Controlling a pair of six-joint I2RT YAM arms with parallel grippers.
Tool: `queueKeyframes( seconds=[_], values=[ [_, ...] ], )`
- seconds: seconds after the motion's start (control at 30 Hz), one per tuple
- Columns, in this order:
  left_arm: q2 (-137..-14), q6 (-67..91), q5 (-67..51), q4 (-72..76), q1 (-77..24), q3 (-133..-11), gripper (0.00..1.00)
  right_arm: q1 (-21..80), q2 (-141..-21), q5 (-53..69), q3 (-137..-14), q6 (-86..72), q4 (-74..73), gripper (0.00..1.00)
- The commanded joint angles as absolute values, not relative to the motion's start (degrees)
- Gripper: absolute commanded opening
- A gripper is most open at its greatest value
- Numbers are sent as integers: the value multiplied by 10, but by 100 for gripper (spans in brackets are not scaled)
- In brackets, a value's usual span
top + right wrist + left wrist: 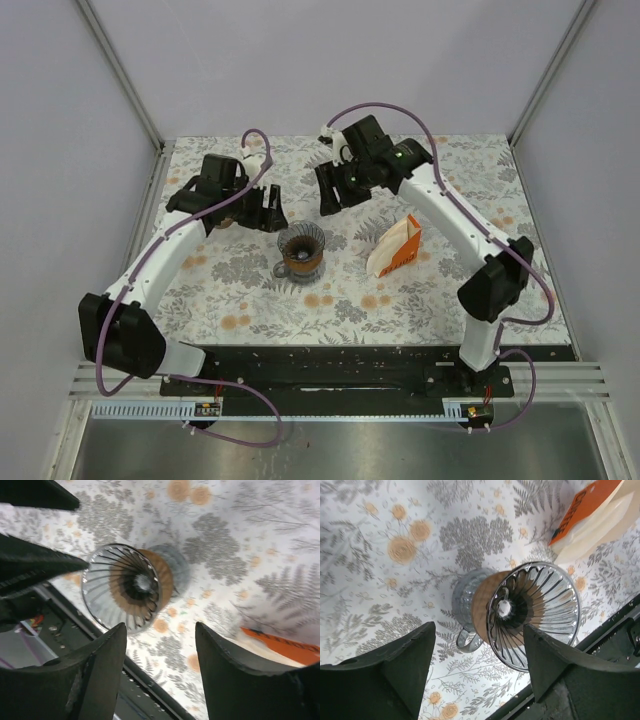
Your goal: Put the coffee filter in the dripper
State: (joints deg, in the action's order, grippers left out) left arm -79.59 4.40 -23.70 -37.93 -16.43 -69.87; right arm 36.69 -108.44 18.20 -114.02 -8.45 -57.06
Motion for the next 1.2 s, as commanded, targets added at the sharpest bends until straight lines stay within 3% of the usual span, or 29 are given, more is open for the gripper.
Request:
queueKeyframes(
  seconds=[0.0,0.23,0.47,0.63,0.9,1.0,1.17],
  values=[
    [-759,17,-233,-377,-149,-756,75,362,-993,56,-1101,30,-589,67],
    [-751,32,-275,-346,-124,-750,75,359,-927,7,-1029,258,-551,70],
    [-730,23,-303,-330,-106,-722,76,354,-940,127,-953,563,-612,70],
    [-717,22,-320,-323,-85,-714,76,327,-1003,182,-987,569,-685,63],
    [-727,29,-335,-316,-78,-709,76,328,-1042,149,-932,572,-640,56],
    [-728,31,-335,-314,-76,-708,76,328,-1050,128,-923,565,-607,39],
    [-727,31,-338,-314,-74,-707,76,328,-1081,127,-923,562,-606,41]
  ],
)
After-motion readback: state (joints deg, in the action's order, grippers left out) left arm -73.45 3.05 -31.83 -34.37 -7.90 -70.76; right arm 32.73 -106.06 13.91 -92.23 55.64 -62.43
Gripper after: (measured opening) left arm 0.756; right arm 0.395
